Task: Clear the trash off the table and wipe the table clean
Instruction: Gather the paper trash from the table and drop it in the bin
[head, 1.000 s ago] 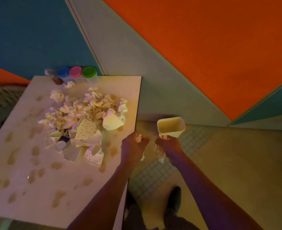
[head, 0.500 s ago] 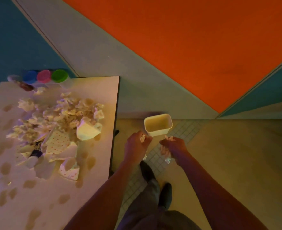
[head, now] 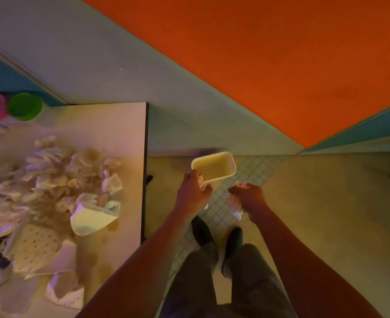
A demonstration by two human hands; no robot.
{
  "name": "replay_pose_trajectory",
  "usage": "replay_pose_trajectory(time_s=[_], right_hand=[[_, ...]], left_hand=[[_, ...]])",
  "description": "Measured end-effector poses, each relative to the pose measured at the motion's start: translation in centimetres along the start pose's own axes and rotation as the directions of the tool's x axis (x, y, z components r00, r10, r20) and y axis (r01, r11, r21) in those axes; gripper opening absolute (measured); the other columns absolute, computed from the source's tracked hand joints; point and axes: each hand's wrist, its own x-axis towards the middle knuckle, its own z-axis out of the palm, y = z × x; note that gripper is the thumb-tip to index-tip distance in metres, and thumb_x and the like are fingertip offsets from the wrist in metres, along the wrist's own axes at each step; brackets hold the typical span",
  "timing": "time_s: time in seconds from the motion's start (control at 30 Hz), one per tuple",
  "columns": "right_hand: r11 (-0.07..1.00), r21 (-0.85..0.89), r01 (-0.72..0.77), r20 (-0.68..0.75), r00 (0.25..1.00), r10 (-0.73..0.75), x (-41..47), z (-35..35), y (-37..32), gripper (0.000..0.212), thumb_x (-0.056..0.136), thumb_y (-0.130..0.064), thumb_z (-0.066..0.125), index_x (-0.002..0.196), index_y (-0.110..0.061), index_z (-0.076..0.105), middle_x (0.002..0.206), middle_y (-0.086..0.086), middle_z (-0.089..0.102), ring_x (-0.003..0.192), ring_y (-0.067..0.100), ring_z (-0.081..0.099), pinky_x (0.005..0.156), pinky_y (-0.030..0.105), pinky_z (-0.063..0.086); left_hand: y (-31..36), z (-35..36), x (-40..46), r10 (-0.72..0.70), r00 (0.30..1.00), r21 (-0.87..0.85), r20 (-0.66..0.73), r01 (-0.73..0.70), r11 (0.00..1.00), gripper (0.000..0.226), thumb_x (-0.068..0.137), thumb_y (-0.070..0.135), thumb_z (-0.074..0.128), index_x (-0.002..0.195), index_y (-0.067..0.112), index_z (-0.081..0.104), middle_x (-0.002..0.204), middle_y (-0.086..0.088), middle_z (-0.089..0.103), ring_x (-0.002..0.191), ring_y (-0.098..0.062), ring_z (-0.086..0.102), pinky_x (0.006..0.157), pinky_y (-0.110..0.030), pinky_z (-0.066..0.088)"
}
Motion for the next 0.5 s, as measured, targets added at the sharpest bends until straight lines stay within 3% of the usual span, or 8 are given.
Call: replay_pose_trajectory(time_s=[0.1,0.17,0.27,0.33,0.5], right_hand=[[0.999,-0.048,-0.010,-0.026,1.000,0.009,3.5,1.0,-0.4,0.016,0.076,-0.010,0.079,0.083,0.001,0.070,0.060,0.007,0.068,0.051,0.019,0.063,0.052,0.024,0.049],[0.997,-0.081,-0.010,-0.052,0.999,0.006,6.0,1.8,-0.5,0.011,0.076,-0.012,0.079,0.075,-0.010,0.068,0.059,0.001,0.065,0.054,0.015,0.062,0.054,0.023,0.048],[0.995,-0.099,0.013,-0.070,0.997,-0.020,10.3,3.3,-0.3,0.018,0.070,-0.020,0.081,0.071,-0.020,0.063,0.067,0.001,0.068,0.068,0.022,0.069,0.067,0.033,0.057],[0.991,-0.124,0.039,-0.076,0.996,-0.049,14.1,4.4,0.0,0.021,0.065,-0.030,0.080,0.075,-0.019,0.065,0.081,0.008,0.072,0.080,0.029,0.071,0.078,0.044,0.059],[0.988,-0.142,0.067,-0.065,0.995,-0.077,23.5,6.8,1.1,0.040,0.072,-0.041,0.072,0.098,-0.011,0.072,0.093,0.011,0.073,0.085,0.029,0.070,0.082,0.043,0.059]], left_hand=[[-0.6,1.4,3.3,-0.034,0.998,-0.014,0.057,0.035,0.999,0.044,0.085,0.022,0.064,0.125,0.013,0.048,0.118,-0.005,0.050,0.102,-0.027,0.062,0.079,-0.036,0.053],[-1.0,2.5,5.7,-0.052,0.995,-0.018,0.080,0.054,0.998,0.046,0.084,0.020,0.062,0.127,0.015,0.047,0.121,-0.005,0.048,0.104,-0.028,0.060,0.081,-0.036,0.052],[-2.0,5.0,9.4,-0.083,0.991,-0.049,0.109,0.088,0.995,0.046,0.083,0.020,0.061,0.127,0.017,0.046,0.123,-0.004,0.043,0.107,-0.027,0.057,0.088,-0.039,0.053],[-3.2,7.1,12.2,-0.093,0.988,-0.051,0.126,0.100,0.994,0.045,0.082,0.016,0.059,0.125,0.017,0.044,0.121,-0.003,0.039,0.108,-0.028,0.055,0.089,-0.040,0.052],[-7.4,13.7,18.9,-0.089,0.989,0.003,0.117,0.090,0.996,0.044,0.083,0.007,0.053,0.124,0.016,0.042,0.126,-0.008,0.036,0.114,-0.034,0.050,0.095,-0.047,0.050]])
